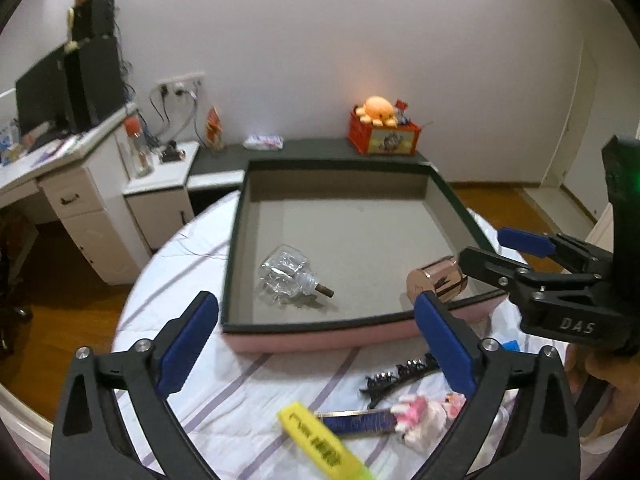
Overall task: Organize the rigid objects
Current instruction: 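Open the left gripper on the bottle while the right gripper releases the cylinder in the box, then withdraw both grippers from the box back toward the remaining objects, then grasp the white astronaut figurine with the left gripper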
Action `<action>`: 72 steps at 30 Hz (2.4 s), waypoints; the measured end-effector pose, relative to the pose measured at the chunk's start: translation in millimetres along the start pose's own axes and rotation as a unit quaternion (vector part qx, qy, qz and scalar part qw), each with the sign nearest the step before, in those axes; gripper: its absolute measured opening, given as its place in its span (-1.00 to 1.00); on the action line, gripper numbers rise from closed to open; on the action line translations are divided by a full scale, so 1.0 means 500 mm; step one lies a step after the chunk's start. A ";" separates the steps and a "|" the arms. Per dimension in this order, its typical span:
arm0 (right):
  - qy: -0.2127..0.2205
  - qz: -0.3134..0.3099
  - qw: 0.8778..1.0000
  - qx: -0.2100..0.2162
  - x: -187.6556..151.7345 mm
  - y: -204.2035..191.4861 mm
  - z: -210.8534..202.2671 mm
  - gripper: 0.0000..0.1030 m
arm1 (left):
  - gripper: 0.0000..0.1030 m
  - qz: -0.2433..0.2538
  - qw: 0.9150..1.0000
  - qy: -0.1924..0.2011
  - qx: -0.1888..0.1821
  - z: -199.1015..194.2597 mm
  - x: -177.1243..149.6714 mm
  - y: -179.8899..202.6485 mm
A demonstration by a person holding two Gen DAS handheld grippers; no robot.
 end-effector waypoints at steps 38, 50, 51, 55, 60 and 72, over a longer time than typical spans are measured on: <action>0.008 0.054 0.998 -0.024 -0.303 -0.011 -0.083 0.58 | 0.99 0.032 0.998 -0.042 0.038 -0.050 -0.281 0.037; -0.017 0.081 0.996 -0.036 -0.340 0.049 -0.063 0.58 | 0.99 0.080 0.994 -0.071 -0.008 0.000 -0.292 0.161; -0.018 0.083 0.996 -0.036 -0.341 0.052 -0.062 0.58 | 0.99 0.084 0.994 -0.074 -0.017 0.006 -0.293 0.176; -0.024 0.092 0.995 -0.035 -0.354 0.077 -0.058 0.58 | 0.99 0.097 0.991 -0.086 -0.027 0.028 -0.298 0.218; -0.031 0.103 0.994 -0.030 -0.368 0.105 -0.049 0.58 | 0.99 0.106 0.990 -0.084 -0.033 0.046 -0.291 0.248; -0.035 0.113 0.993 -0.017 -0.376 0.124 -0.038 0.58 | 0.38 0.116 0.986 -0.110 -0.041 0.103 -0.292 0.266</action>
Point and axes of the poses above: each gripper's, at about its wrist camera, not at the fingertips, and z roughly the way its jaws point, y to its right, x to its top, the point moved 10 cm from there along z, roughly the way its jaws point, and after that the axes turned 14 degrees about -y, right-handed, at the moved point
